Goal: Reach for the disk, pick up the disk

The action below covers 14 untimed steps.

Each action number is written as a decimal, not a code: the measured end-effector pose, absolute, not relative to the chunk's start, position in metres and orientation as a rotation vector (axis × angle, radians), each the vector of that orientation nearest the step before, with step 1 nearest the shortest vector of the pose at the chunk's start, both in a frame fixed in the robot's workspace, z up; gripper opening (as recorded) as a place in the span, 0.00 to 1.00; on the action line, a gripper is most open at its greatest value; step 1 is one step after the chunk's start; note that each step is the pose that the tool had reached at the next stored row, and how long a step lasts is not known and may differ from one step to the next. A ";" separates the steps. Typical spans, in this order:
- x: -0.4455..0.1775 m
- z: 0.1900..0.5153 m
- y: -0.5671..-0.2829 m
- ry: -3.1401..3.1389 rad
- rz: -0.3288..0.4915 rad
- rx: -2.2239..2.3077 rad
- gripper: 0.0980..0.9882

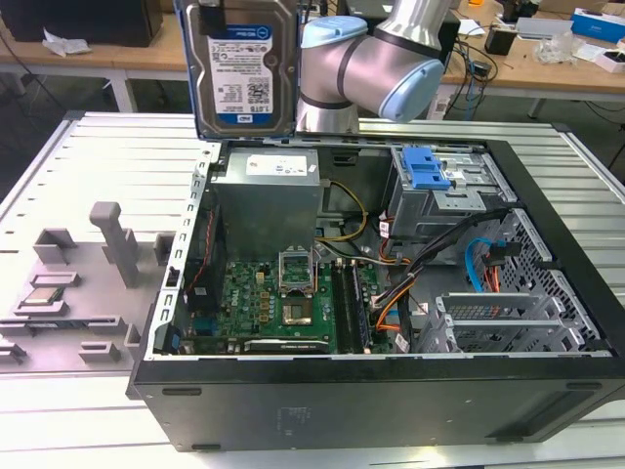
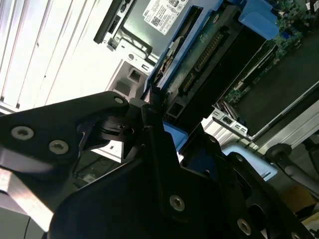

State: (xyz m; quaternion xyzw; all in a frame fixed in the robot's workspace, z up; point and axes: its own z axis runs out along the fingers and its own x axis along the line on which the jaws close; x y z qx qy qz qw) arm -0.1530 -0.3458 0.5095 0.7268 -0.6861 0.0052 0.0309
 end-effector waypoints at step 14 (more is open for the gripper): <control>-0.103 0.509 -0.346 -2.114 0.016 2.240 0.30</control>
